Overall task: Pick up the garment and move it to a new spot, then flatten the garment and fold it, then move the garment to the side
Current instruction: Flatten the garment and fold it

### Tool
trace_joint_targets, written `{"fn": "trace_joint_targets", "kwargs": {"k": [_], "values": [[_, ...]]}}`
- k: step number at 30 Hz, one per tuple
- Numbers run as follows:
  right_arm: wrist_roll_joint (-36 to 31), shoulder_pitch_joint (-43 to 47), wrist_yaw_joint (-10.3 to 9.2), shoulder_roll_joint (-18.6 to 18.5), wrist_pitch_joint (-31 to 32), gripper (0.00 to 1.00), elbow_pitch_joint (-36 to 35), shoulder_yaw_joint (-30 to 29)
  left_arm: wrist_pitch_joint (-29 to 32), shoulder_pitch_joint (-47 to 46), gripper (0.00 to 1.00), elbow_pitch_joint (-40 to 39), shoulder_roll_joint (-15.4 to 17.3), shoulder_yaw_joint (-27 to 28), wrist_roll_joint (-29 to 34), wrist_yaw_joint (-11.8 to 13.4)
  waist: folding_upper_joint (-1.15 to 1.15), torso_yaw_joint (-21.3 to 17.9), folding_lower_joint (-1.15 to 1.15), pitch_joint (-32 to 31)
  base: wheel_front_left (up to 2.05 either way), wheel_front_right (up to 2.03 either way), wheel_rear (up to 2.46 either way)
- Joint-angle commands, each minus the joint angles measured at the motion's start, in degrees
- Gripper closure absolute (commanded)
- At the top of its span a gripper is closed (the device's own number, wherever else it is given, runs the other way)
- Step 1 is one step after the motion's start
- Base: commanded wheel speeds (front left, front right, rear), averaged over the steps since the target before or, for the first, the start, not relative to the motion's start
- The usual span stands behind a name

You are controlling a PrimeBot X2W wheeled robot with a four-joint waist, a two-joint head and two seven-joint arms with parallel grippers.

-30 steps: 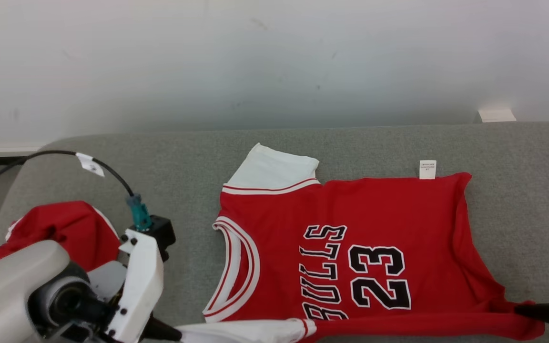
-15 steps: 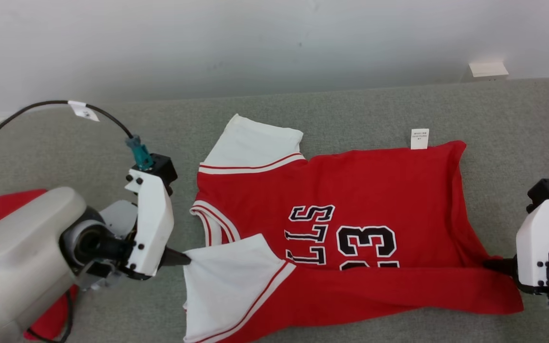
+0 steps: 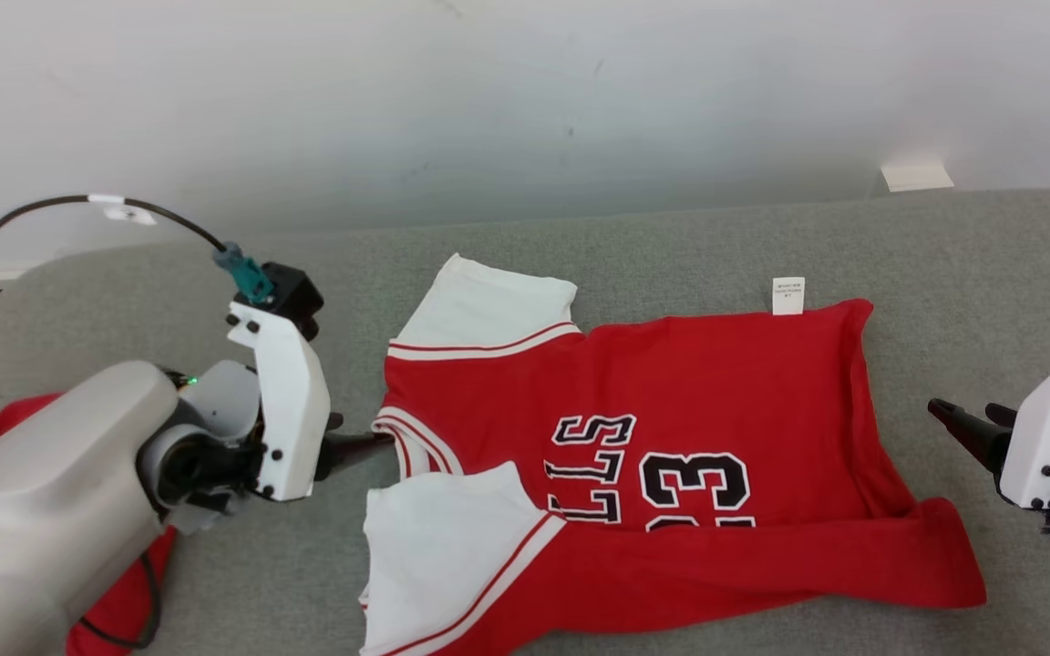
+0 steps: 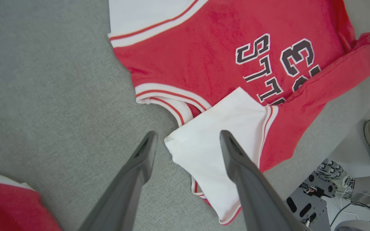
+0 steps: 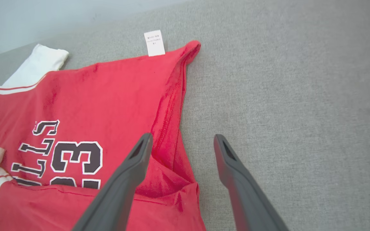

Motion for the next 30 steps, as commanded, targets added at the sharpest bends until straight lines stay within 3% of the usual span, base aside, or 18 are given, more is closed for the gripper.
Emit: {"fn": "trace_joint_targets", "kwargs": {"k": [1, 5, 7, 16, 17, 23, 27, 30], "values": [[-0.68, 1.54, -0.12, 0.08, -2.9, 0.0, -1.65, -0.68, -2.82, 0.83, 0.0, -0.4, 0.15, 0.43, 1.44, -0.22, 0.0, 0.75, -0.01, -1.39, 0.0, 0.0, 0.0], [-2.95, 5.18, -0.12, 0.5, -14.62, 0.0, -7.92, -3.22, -14.28, 2.73, 0.0, -1.36, 0.71, 2.33, 4.97, -0.11, 0.0, 1.72, -0.01, -3.12, 0.0, 0.0, 0.0], [-5.02, 7.3, -0.12, 1.28, -21.05, 0.0, -10.83, -4.66, -20.75, 3.94, 0.0, -1.96, 0.78, 3.77, 7.03, 1.28, 0.0, 2.16, -0.01, -3.92, 0.0, 0.0, 0.0], [-12.21, 20.96, -0.12, 5.74, -42.78, 0.0, -22.42, -10.87, -48.7, 16.46, 0.0, -7.72, 1.45, 10.58, 10.66, 12.89, 0.0, 3.8, -0.01, -6.11, 0.0, 0.0, 0.0], [-12.21, 20.96, -0.12, 5.74, -42.78, 0.0, -22.42, -10.87, -48.7, 16.46, 0.0, -7.72, 1.45, 10.58, 10.66, 12.89, 0.0, 3.8, -0.01, -6.11, 0.0, 0.0, 0.0], [-13.74, 30.2, -0.12, 9.71, -52.55, 0.0, -26.0, -13.5, -53.72, 27.36, 0.0, -15.76, 1.33, 16.71, 12.18, 20.51, 0.0, 4.26, -0.01, -6.0, 0.0, 0.0, 0.0], [-13.6, 34.81, -0.12, 11.64, -55.66, 0.0, -24.57, -13.97, -53.65, 37.41, 0.0, -22.31, -3.6, 27.04, 18.65, 23.75, 0.0, 4.24, -0.01, -5.73, 0.0, 0.0, 0.0], [-13.44, 36.86, -0.12, 12.76, -57.16, 0.0, -22.92, -15.13, -53.67, 45.97, 0.0, -25.11, -9.03, 33.58, 24.7, 23.69, 0.0, 3.92, -0.01, -5.68, 0.0, 0.0, 0.0]]}}
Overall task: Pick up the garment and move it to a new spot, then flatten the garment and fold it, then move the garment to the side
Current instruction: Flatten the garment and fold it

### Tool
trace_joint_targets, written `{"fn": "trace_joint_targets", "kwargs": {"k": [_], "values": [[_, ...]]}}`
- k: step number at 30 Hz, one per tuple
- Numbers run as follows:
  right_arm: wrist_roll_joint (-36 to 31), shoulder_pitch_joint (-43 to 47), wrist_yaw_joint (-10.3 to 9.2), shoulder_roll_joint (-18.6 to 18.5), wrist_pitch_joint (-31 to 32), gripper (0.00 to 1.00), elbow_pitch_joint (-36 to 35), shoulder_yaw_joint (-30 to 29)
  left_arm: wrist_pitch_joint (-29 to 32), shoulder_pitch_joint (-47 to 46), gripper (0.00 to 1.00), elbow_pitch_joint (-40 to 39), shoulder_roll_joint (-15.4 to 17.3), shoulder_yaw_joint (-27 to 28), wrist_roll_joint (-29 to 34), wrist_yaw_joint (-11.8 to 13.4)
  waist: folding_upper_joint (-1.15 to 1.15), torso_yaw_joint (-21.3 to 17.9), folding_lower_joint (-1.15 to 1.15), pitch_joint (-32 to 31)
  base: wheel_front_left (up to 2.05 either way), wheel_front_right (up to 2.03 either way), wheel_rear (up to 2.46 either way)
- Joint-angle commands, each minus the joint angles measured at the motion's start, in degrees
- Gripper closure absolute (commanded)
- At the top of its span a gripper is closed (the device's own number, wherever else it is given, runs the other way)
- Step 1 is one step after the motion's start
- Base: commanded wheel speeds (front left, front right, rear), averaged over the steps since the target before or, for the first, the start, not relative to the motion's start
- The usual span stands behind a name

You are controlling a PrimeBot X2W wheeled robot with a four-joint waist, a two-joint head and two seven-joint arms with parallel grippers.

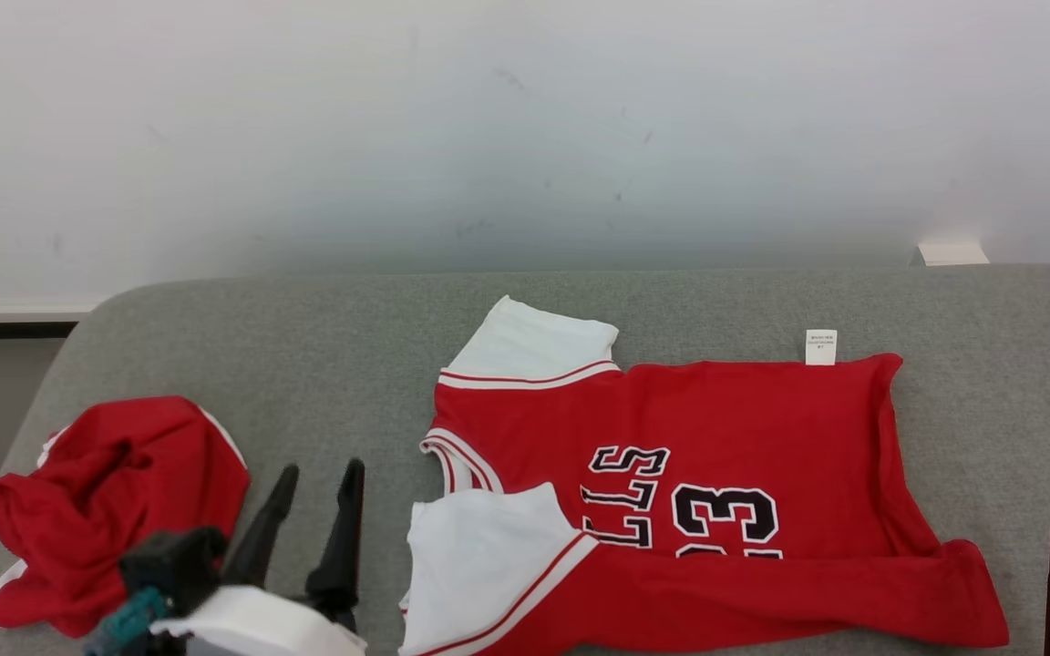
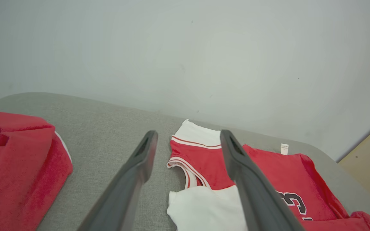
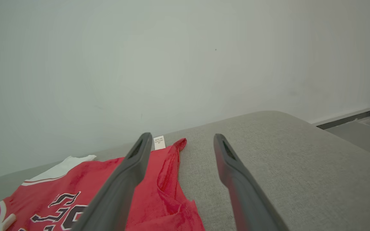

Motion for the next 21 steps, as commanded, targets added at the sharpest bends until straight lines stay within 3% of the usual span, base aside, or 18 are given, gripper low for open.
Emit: {"fn": "trace_joint_targets", "kwargs": {"k": [1, 5, 10, 16, 21], "values": [[0.17, 0.53, -0.12, 0.2, -0.4, 0.0, 0.32, -0.06, 0.02, 0.88, 0.0, -0.29, -0.55, 0.95, 1.11, -0.34, 0.0, -0.11, 0.01, 0.07, 0.0, 0.0, 0.0], [0.54, 1.32, -0.12, -0.02, -0.98, 0.0, 2.45, -0.09, 0.01, 7.24, 0.0, 0.92, -5.73, 5.06, 7.5, -3.43, 0.0, -0.39, 0.01, 0.04, 0.0, 0.0, 0.0], [1.11, 0.01, -0.12, -1.17, -0.87, 0.0, 4.18, -0.13, 0.0, 9.26, 0.0, 3.71, -9.4, 7.9, 11.84, -7.58, 0.0, -0.61, 0.01, 0.02, 0.0, 0.0, 0.0], [1.1, -0.79, -0.12, -2.52, 2.74, 0.0, 6.93, 0.38, 0.14, 9.93, 0.0, 8.25, -10.21, 7.7, 14.15, -10.8, 0.0, -0.88, 0.01, 0.17, 0.0, 0.0, 0.0], [1.74, -2.13, -0.12, -3.89, 7.57, 0.0, 11.43, 2.47, 4.14, 10.1, 0.0, 11.73, -9.17, 4.66, 13.63, -13.35, 0.0, -0.95, 0.01, 1.1, 0.0, 0.0, 0.0]]}}
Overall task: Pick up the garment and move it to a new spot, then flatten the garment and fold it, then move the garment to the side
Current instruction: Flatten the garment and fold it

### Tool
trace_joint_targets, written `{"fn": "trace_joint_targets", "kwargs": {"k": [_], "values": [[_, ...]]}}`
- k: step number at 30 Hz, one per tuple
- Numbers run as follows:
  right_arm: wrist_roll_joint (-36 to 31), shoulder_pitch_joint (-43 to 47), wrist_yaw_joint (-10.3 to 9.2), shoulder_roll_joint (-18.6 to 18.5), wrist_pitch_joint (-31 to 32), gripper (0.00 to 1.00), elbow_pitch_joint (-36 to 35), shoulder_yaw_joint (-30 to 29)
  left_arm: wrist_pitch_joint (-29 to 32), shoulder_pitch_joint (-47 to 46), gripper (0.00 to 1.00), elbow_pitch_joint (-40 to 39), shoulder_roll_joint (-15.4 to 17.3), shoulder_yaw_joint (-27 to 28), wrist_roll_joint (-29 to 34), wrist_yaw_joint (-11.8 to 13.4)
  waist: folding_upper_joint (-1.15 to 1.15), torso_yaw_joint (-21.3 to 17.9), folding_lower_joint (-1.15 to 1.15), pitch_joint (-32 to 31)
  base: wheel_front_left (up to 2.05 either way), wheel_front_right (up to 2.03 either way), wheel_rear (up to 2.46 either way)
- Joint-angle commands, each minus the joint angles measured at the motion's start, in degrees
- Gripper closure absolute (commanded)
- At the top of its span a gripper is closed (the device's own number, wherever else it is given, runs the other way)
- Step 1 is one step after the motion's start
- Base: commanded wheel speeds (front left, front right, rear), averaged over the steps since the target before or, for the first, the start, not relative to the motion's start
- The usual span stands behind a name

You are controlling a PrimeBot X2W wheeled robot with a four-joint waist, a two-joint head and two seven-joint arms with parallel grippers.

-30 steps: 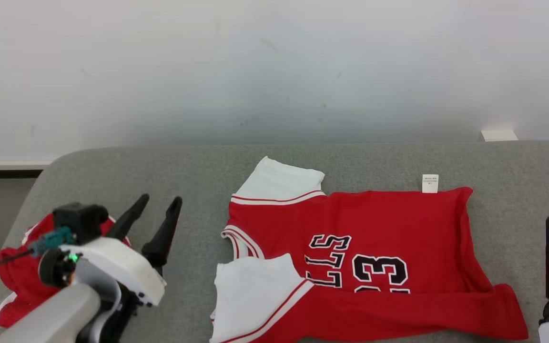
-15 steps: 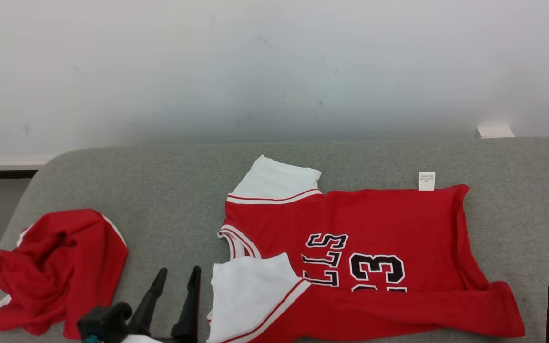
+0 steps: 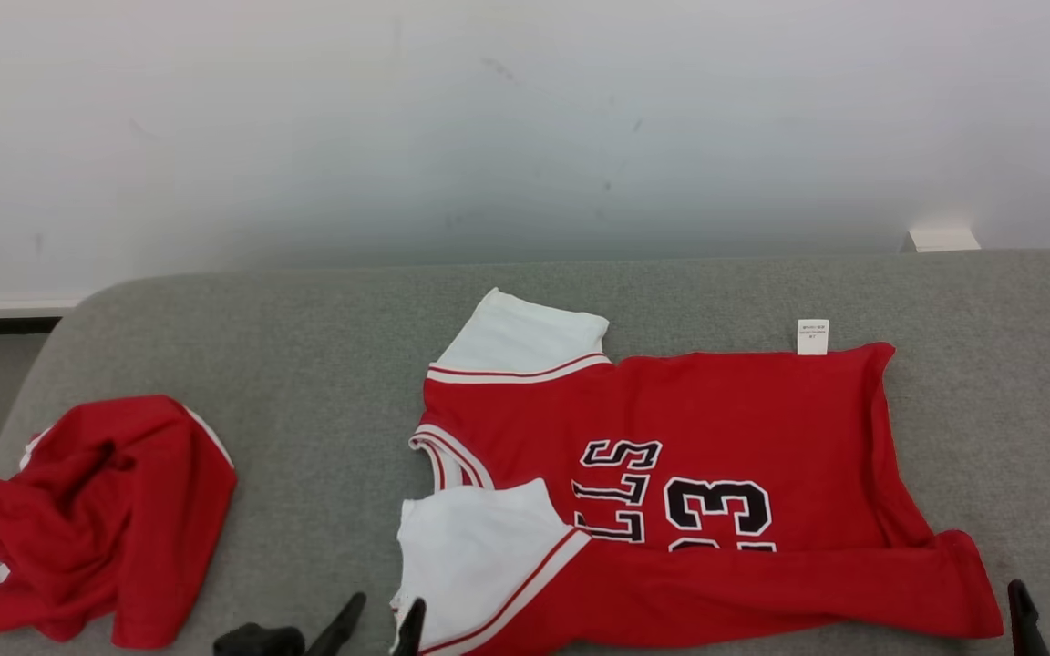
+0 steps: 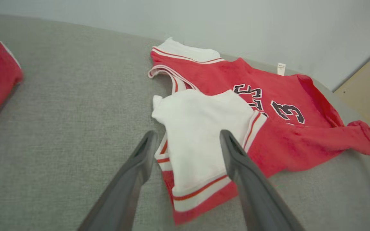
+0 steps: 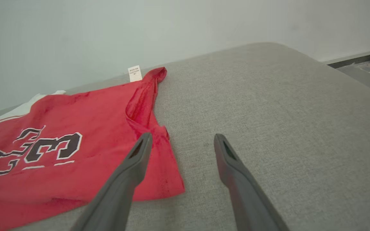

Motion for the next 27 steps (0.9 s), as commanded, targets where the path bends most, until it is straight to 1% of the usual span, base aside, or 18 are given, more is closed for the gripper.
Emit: {"fn": "trace_joint_targets", "kwargs": {"k": [1, 4, 7, 12, 16, 23, 27], "values": [[0.97, -1.33, -0.12, -0.56, 1.29, 0.0, 1.76, 0.73, 1.49, 0.54, 0.0, 0.74, 0.88, -0.91, 0.23, -0.8, 0.0, 0.12, 0.01, 0.55, 0.0, 0.0, 0.0], [1.83, -2.62, -0.12, -1.02, 2.95, 0.0, 4.32, 2.4, 3.14, 0.19, 0.0, 1.02, 1.19, -2.01, -0.16, -1.85, 0.0, 0.57, 0.01, 1.24, 0.0, 0.0, 0.0], [3.11, -3.44, -0.12, -1.42, 3.38, 0.0, 6.39, 3.82, 3.76, 0.06, 0.0, 0.49, 1.65, -2.19, -0.52, -2.21, 0.0, 1.15, 0.01, 1.83, 0.0, 0.0, 0.0], [4.57, -5.14, -0.12, -2.01, 3.76, 0.0, 10.21, 6.12, 6.9, 0.01, 0.0, 1.22, 2.18, -3.67, -0.84, -2.98, 0.0, 1.69, 0.01, 2.5, 0.0, 0.0, 0.0], [5.54, -6.76, -0.12, -2.51, 3.66, 0.0, 12.52, 7.43, 8.81, -0.72, 0.0, 2.56, 1.78, -4.43, -1.15, -2.69, 0.0, 1.88, 0.01, 3.05, 0.0, 0.0, 0.0], [6.71, -9.59, -0.12, -2.89, 3.56, 0.0, 15.4, 10.35, 11.88, -3.66, 0.0, 7.26, 0.45, -6.05, -1.55, -3.97, 0.0, 1.57, 0.01, 4.32, 0.0, 0.0, 0.0], [7.54, -10.9, -0.12, -3.1, 3.73, 0.0, 16.89, 11.81, 11.99, -5.17, 0.0, 9.42, -0.72, -6.41, -2.13, -4.44, 0.0, 1.31, 0.01, 4.57, 0.0, 0.0, 0.0]]}}
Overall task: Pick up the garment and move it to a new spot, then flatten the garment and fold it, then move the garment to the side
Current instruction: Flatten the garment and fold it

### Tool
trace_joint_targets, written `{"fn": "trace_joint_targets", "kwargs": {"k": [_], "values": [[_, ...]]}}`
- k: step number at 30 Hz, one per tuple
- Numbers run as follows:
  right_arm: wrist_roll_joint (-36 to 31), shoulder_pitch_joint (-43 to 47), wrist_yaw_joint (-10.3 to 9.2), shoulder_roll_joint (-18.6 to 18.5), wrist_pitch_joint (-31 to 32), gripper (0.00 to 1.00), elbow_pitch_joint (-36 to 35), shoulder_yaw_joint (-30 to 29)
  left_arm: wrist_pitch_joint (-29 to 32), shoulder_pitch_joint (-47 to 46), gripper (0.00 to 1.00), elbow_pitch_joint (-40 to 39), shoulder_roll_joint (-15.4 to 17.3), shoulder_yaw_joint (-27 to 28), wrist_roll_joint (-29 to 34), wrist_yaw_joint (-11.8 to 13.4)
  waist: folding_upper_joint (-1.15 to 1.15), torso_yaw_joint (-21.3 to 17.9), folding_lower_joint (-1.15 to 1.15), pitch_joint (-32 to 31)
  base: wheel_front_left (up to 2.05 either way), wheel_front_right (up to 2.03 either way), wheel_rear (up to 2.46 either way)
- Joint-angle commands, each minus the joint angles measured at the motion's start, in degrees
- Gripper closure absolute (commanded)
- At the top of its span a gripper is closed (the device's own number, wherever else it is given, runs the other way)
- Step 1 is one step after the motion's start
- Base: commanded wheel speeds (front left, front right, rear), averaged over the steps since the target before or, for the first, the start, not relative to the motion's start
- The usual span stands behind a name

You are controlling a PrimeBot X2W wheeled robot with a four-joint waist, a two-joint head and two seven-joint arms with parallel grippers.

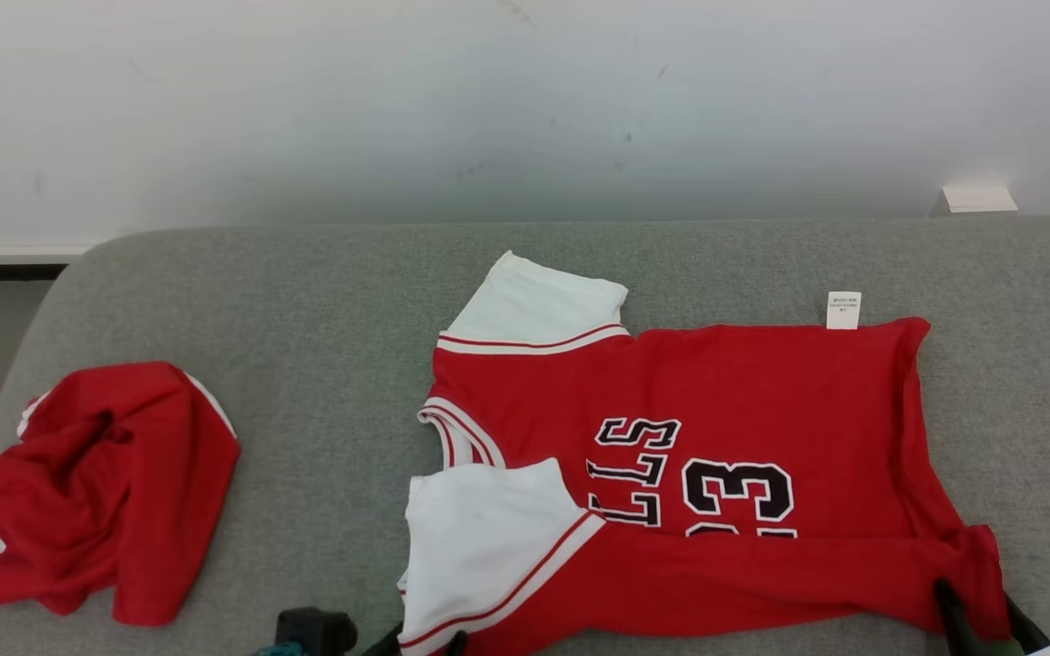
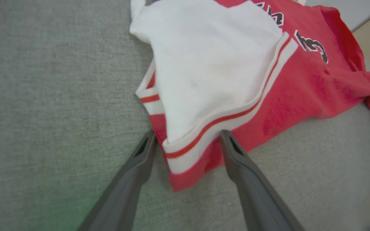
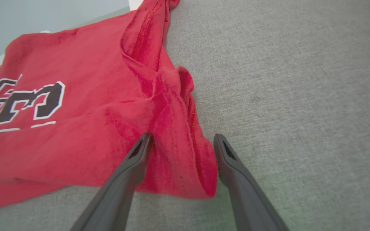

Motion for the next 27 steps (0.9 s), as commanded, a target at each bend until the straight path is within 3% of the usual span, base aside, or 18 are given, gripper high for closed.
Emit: {"fn": "trace_joint_targets", "kwargs": {"k": [1, 2, 3, 4, 5, 17, 22, 27], "values": [[0.98, -0.99, -0.13, -0.44, 0.42, 0.16, 1.06, 0.71, 0.62, -0.5, 0.03, 1.45, -0.45, -0.29, -0.66, -0.49, 0.0, -0.13, 0.0, 0.1, 0.0, 0.0, 0.0], [1.11, -1.28, -0.14, -0.57, 0.5, 0.51, 1.38, 1.1, 1.05, -0.77, 0.51, 1.86, -0.63, -0.47, -0.91, -0.73, 0.0, -0.14, 0.0, 0.15, 0.0, 0.0, 0.0], [1.29, -1.49, -0.13, -0.65, 0.63, 0.59, 1.74, 1.43, 1.34, -0.92, 0.79, 2.26, -0.71, -0.79, -0.93, -0.89, 0.0, -0.15, 0.0, 0.2, 0.0, 0.0, 0.0], [1.38, -1.55, -0.13, -0.64, 0.64, 0.94, 2.07, 1.7, 1.36, -0.94, 1.0, 2.57, -0.76, -0.94, -0.95, -1.01, 0.0, -0.14, 0.0, 0.22, 0.0, 0.0, 0.0], [1.6, -1.55, -0.13, -0.69, 0.57, 1.0, 2.38, 1.9, 1.3, -0.95, 1.0, 2.75, -0.76, -1.0, -1.01, -1.16, 0.0, -0.12, 0.0, 0.18, 0.0, 0.0, 0.0], [3.59, -0.78, -0.14, -4.12, -0.45, 1.0, -1.21, 2.21, 3.73, 0.0, 1.0, -1.87, 2.12, -0.67, -1.94, -0.7, 0.0, 0.67, 0.0, -1.71, 0.0, 0.0, 0.0], [3.96, 2.88, -0.14, -7.03, 4.19, 1.0, -5.3, 0.66, 9.15, 2.13, 1.0, -7.79, 5.27, -1.33, -2.54, 0.28, 0.0, 1.16, 0.0, -2.3, 0.0, 0.0, 0.0], [2.54, 8.08, -0.15, -7.73, 9.11, 1.0, -9.75, -3.45, 14.5, 5.69, 1.0, -14.82, 8.94, -1.35, -3.44, 2.87, 0.0, 1.1, 0.0, -2.43, 0.0, 0.0, 0.0]]}}
